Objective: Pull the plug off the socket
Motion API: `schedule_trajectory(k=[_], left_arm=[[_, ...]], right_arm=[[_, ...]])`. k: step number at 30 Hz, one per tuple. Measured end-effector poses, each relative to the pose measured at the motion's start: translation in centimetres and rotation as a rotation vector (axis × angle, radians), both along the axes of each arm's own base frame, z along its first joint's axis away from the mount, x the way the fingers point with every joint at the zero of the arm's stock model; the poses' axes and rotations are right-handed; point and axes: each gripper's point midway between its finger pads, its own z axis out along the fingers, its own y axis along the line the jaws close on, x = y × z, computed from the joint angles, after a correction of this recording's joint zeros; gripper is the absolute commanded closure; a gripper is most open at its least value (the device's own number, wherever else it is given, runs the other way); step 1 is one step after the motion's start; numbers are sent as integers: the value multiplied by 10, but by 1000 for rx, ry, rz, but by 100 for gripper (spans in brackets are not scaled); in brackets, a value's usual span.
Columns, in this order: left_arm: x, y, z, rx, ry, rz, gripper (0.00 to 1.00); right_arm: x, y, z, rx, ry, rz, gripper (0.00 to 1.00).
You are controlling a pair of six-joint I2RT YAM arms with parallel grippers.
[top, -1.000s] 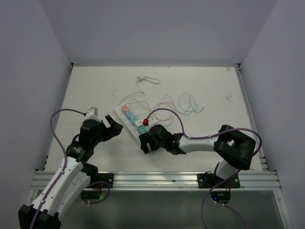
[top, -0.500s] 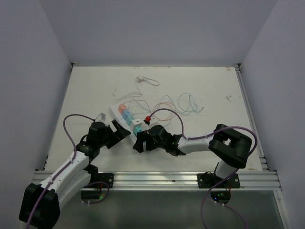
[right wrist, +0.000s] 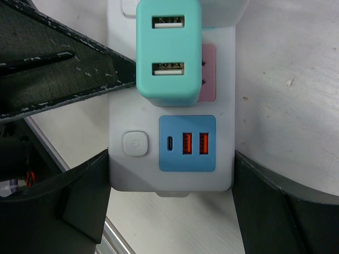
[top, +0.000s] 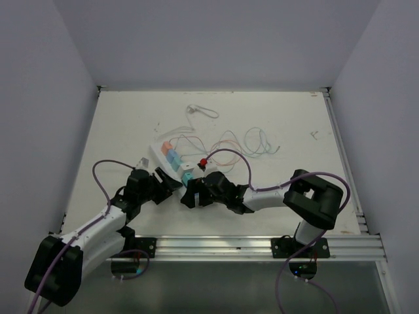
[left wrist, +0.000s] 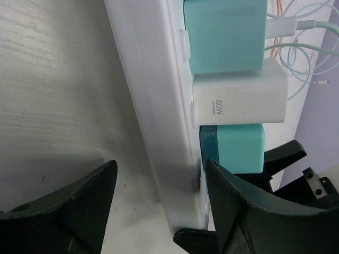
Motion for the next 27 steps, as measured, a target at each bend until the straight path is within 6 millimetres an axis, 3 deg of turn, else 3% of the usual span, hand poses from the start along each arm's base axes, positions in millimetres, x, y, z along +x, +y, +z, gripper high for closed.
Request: schedule_trajectory(k=[7, 10, 14, 16, 17, 18, 21, 27], left_arm=[[3, -6, -2, -7, 3, 6, 39], [5, -7, -2, -10, -1, 10, 47], [8, -11, 2, -27, -17, 10, 69], [9, -11, 2, -33, -13, 20, 81], [9, -11, 3, -33, -14, 20, 92], [9, -11, 3, -32, -15, 22, 98], [8, -10, 3, -28, -15, 24, 100], [4, -10, 3, 1, -12, 2, 100]], right_arm=[[0, 4, 0, 13, 2, 1, 85], [1, 3, 0, 11, -1, -4, 84], [1, 3, 0, 10, -2, -7, 76], [2, 3, 0, 12, 2, -11, 57], [1, 3, 0, 13, 2, -11, 50], [1, 3, 0, 13, 2, -11, 37], [1, 4, 0, 14, 2, -9, 15], [-6, -4, 10, -13, -4, 12, 3]])
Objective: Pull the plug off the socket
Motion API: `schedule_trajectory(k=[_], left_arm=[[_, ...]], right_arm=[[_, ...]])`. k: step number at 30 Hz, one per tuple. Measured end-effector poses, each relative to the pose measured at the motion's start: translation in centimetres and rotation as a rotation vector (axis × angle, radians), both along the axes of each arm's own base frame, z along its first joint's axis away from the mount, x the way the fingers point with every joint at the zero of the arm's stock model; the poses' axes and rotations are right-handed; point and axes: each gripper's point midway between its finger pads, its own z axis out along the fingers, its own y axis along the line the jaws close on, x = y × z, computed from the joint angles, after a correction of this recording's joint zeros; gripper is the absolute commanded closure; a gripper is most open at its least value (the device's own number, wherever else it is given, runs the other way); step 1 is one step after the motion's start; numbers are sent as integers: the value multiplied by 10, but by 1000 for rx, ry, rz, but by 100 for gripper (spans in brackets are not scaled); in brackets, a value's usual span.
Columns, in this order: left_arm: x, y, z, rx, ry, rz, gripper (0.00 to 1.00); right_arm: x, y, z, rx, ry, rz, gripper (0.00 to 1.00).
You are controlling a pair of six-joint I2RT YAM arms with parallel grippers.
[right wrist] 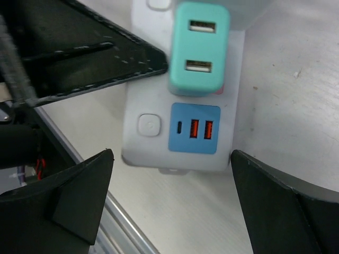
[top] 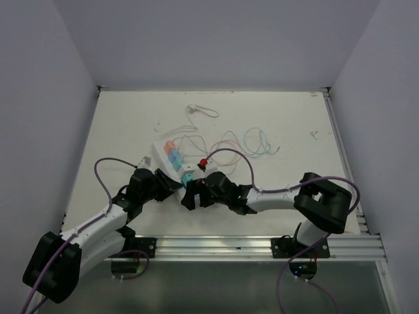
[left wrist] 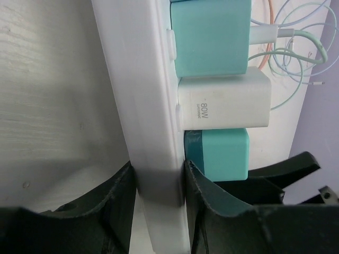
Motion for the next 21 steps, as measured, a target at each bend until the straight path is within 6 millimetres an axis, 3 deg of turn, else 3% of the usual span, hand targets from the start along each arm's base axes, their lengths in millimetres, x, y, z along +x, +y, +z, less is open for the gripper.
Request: schedule_trajectory(k=[8, 12, 21], left_arm=[[1, 2, 6, 74, -28, -63, 100], [-1, 0, 7, 83, -32, -98, 100], [-6, -4, 7, 95, -34, -159, 100]], right_arm=[[4, -8, 56, 75, -75, -35, 1], [7, -14, 54, 62, -58, -82, 3], [22, -18, 45, 63, -10, -206, 30]])
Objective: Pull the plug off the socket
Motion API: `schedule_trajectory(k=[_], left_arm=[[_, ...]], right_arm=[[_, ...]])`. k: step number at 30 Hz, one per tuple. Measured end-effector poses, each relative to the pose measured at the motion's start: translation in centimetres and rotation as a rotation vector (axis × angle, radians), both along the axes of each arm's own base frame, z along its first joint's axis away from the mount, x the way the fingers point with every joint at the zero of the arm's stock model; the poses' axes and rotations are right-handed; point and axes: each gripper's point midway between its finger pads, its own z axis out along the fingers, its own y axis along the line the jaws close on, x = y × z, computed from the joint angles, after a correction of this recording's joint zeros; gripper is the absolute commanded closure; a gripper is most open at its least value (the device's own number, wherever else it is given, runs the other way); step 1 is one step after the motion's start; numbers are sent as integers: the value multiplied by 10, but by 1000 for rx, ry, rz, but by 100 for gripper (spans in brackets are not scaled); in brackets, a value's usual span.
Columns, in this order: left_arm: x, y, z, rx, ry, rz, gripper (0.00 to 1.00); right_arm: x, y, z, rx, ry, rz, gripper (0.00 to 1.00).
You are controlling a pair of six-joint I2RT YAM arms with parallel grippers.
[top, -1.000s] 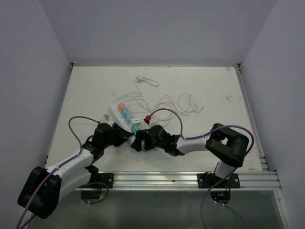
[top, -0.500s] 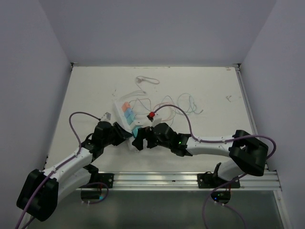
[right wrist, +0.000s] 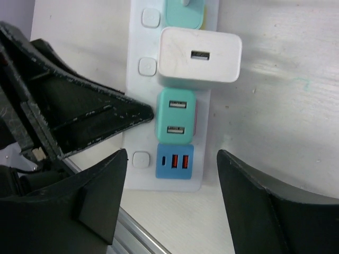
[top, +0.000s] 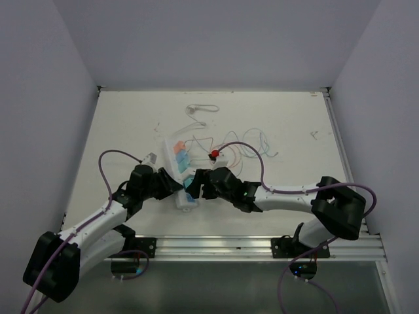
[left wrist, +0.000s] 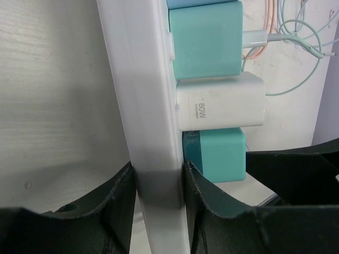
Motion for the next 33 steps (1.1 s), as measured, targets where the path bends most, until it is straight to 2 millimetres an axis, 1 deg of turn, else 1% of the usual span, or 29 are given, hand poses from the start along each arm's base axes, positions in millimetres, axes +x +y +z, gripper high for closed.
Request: schedule_trajectory(k=[2, 7, 10, 15, 19, 25, 27, 30, 31, 32, 33], left_arm=[[0, 0, 0, 2, -1, -6, 100], [-1, -1, 0, 5, -4, -21, 100], [-2, -1, 0, 6, -6, -27, 100], [-2, -2, 1, 11, -11, -38, 100], [-2, -2, 0, 14, -7, -40, 100], [-2, -2, 0, 17, 1, -40, 100], [-2, -2, 0, 17, 2, -39, 100], [-2, -1, -1, 18, 4, -37, 100], [-2, -1, -1, 18, 4, -37, 100], [-1, -1, 0, 18, 3, -37, 100], [-2, -1, 0, 19, 4, -36, 100]], right_arm=[[7, 0, -3, 6, 17, -28, 33], [21, -1, -13, 10, 51, -75, 36], [26, 4, -15, 14, 71, -76, 38], [27, 21, -15, 30, 96, -37, 42], [23, 27, -15, 42, 117, -10, 48], [21, 26, -19, 43, 139, -8, 63], [21, 24, -21, 42, 143, -12, 66], [22, 24, -21, 48, 148, -13, 76], [22, 24, -21, 48, 149, -14, 84], [22, 24, -21, 49, 149, -14, 88], [21, 24, -22, 52, 150, -14, 95]])
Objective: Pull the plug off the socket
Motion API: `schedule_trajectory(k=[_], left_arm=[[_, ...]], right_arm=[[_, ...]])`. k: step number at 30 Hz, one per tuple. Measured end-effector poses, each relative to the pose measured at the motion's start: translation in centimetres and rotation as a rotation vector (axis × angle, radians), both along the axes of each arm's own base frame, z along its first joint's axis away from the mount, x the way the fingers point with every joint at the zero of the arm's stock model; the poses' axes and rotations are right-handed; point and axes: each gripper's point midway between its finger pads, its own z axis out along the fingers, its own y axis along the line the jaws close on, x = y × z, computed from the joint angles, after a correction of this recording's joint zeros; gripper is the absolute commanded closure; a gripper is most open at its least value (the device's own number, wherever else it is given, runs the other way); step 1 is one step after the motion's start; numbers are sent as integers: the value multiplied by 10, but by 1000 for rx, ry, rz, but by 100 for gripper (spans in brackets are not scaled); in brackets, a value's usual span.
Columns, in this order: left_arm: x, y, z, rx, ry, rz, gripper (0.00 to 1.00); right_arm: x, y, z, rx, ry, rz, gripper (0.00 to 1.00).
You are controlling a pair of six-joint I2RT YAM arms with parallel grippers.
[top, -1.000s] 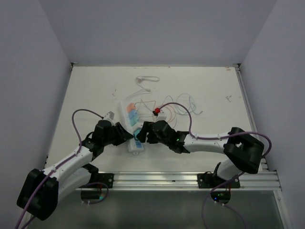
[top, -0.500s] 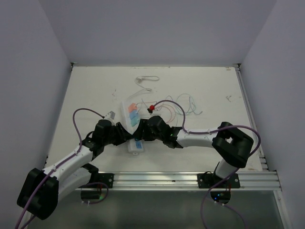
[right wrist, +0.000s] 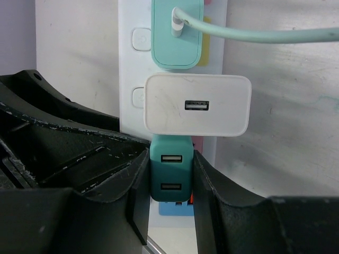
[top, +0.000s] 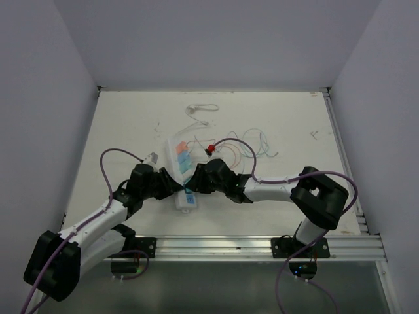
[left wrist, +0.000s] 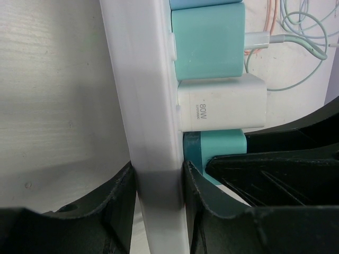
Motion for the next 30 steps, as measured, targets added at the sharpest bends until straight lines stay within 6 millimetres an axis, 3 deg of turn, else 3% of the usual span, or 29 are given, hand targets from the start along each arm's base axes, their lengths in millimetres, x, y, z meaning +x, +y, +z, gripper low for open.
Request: schedule_trajectory(k=[2, 17, 24, 30], left_arm=[[0, 1, 0, 1, 0, 2, 100], [-9, -4, -2, -8, 36, -5, 100], [1, 12, -1, 50, 23, 84, 100], [7, 19, 0, 74, 22, 130, 100]], right_arm=[[0, -1, -1, 12, 5, 1, 100], [-8, -17, 1, 77, 57, 17, 100], [8, -35, 33, 121, 14, -33, 100], [11, -41, 39, 128, 6, -43, 100]])
